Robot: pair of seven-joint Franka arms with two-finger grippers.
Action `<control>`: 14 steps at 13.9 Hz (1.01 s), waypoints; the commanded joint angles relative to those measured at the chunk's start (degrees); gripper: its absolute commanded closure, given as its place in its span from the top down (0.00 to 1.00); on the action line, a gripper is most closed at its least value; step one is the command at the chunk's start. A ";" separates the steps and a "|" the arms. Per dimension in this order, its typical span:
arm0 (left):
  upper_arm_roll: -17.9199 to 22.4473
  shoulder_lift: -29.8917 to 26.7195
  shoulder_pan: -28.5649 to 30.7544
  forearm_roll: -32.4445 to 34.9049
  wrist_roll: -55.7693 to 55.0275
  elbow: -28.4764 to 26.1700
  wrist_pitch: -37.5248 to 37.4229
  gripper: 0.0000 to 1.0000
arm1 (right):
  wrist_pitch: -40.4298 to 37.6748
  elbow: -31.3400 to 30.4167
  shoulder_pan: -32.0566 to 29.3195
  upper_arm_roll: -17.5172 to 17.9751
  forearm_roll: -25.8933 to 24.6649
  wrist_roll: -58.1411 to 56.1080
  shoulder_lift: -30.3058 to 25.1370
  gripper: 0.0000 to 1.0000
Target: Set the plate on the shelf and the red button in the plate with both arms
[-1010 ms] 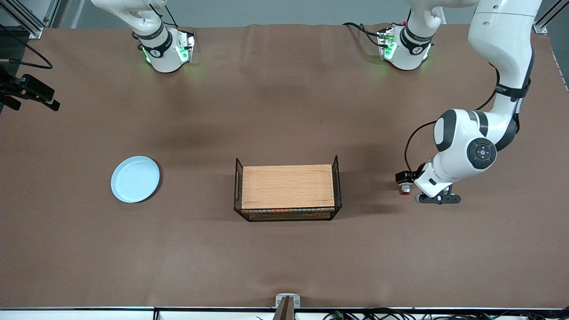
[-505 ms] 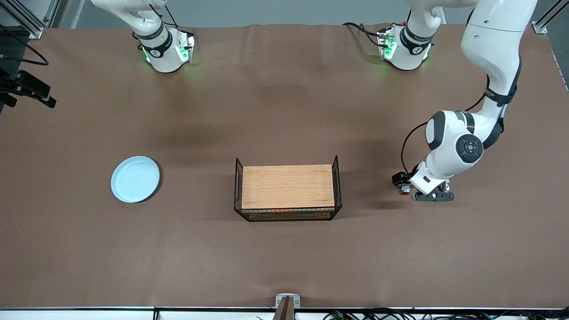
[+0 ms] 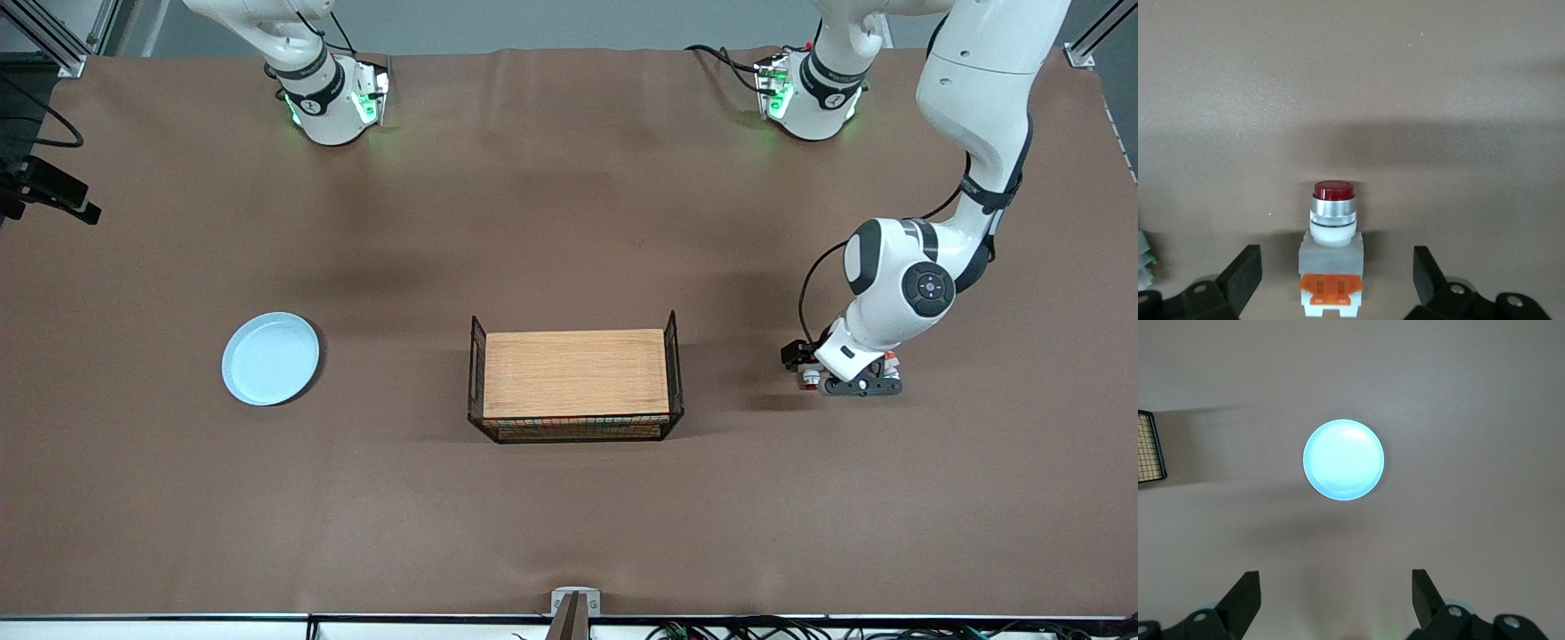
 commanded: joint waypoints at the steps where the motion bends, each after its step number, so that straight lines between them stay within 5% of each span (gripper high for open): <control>1: 0.04 0.84 -0.28 1.02 1.19 -0.36 1.77 0.99 | 0.09 1.45 -0.75 0.48 -0.83 -0.63 3.00 1.00; 7: 0.04 1.19 -0.28 1.37 1.55 -0.36 1.77 0.82 | 2.46 1.36 -1.89 0.40 -0.83 -0.63 6.95 1.00; 14: 0.04 1.19 -0.28 1.37 0.76 -0.36 1.77 0.35 | 4.66 1.62 -3.39 0.40 -1.01 -6.52 9.50 1.00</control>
